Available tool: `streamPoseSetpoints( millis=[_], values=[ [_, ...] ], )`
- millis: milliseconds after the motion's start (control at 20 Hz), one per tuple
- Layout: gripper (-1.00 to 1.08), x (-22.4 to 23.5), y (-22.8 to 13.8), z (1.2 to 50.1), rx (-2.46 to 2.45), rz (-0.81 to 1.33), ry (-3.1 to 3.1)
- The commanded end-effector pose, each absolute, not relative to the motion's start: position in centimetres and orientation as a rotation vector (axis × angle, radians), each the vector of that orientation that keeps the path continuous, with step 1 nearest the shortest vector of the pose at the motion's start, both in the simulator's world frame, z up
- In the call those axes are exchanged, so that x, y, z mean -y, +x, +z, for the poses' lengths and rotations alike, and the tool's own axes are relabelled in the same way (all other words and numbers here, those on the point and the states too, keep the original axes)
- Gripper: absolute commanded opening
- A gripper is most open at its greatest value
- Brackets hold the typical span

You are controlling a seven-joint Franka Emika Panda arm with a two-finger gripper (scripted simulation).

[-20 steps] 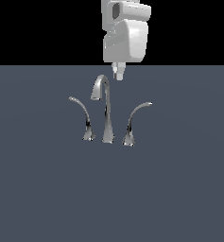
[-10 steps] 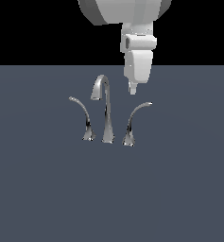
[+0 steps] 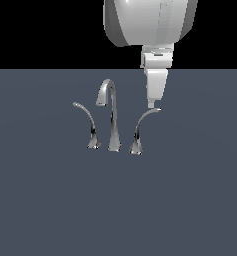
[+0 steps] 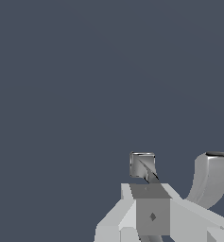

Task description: Turn on the faucet by rotating a designated handle.

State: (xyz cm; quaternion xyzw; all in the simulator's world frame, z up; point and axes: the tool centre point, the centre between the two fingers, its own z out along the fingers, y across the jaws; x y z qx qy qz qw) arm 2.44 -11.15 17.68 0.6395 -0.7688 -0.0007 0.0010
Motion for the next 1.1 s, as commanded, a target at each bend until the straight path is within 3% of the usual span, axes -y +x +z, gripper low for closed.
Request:
streamPoseSetpoints(
  millis=[0, 700, 1050],
  values=[
    [-1.00, 11.8, 2.6, 17.2, 2.447, 0.001, 1.968],
    [-1.00, 12.0, 2.7, 17.1, 2.460, 0.000, 1.954],
    [-1.00, 12.4, 0.4, 17.1, 2.460, 0.000, 1.954]
  ],
)
